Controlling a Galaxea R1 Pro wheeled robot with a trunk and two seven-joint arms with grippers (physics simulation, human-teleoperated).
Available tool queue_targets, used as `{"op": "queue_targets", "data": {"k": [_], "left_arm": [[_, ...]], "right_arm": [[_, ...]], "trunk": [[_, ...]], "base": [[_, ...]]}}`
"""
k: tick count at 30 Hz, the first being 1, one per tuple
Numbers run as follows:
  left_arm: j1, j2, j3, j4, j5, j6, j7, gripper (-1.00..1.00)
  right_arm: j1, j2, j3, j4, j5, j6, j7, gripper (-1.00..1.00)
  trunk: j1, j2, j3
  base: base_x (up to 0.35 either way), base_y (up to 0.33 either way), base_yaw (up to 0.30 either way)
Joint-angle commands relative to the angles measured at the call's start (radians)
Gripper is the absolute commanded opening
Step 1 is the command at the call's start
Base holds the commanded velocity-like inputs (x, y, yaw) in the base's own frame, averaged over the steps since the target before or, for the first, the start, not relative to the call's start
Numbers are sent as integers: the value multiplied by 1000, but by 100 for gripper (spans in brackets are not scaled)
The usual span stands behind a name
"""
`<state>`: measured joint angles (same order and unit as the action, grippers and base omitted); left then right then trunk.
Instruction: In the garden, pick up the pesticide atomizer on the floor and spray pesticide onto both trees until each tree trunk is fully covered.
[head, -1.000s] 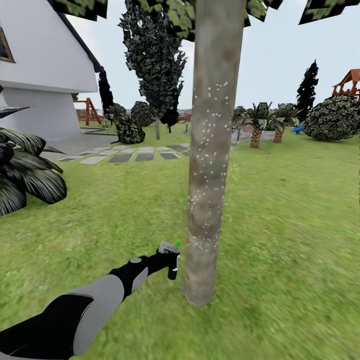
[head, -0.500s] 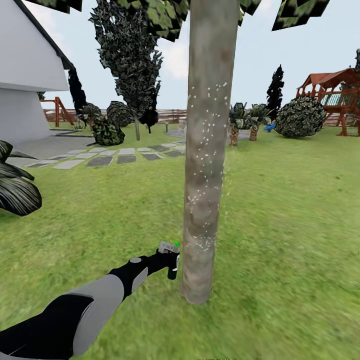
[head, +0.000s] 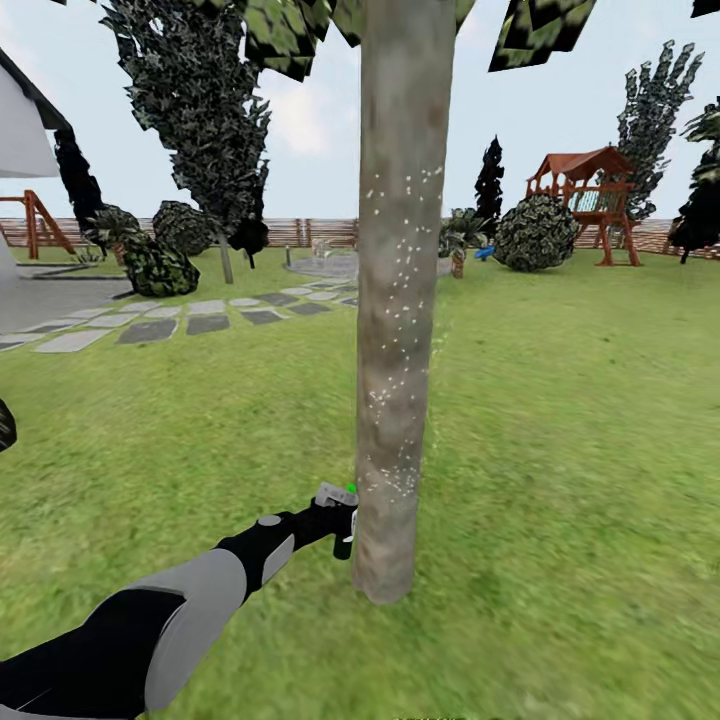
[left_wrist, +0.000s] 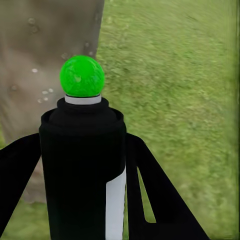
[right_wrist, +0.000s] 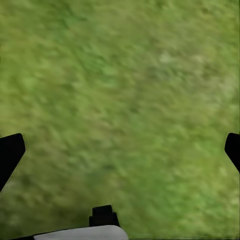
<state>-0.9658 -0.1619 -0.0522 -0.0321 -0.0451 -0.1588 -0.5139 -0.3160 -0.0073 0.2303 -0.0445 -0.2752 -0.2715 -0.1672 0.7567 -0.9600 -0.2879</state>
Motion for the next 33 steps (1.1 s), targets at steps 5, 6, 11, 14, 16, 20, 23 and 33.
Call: {"op": "queue_targets", "data": {"k": [5,6,11,14,16,20,23,33], "left_arm": [[0,23,2,0,1,3,0,-100],[0,27,2,0,1,4,1,-100],[0,33,2,0,1,4,1,-100],[0,33,2,0,1,4,1,-100],[0,33,2,0,1,4,1,-100],[0,33,2,0,1,4,2,-100],[0,33,2,0,1,4,2,-100],[1,33,2,0,1,4,2,-100]], "right_arm": [[0,-1,0,1,0,0,0,100],[0,-1,0,1,0,0,0,100],[0,-1,0,1,0,0,0,100],[0,-1,0,1,1,0,0,100],[0,-1,0,1,0,0,0,100],[0,-1,0,1,0,0,0,100],[0,-1,0,2,1,0,0,100],[0,0,0,1,0,0,0,100]], "trunk": [[0,0,0],[0,0,0],[0,0,0],[0,0,0],[0,0,0],[0,0,0],[0,0,0],[0,0,0]], "base": [[0,350,-300],[0,350,-300],[0,350,-300],[0,350,-300],[0,350,-300],[0,350,-300],[0,350,-300],[0,350,-300]]}}
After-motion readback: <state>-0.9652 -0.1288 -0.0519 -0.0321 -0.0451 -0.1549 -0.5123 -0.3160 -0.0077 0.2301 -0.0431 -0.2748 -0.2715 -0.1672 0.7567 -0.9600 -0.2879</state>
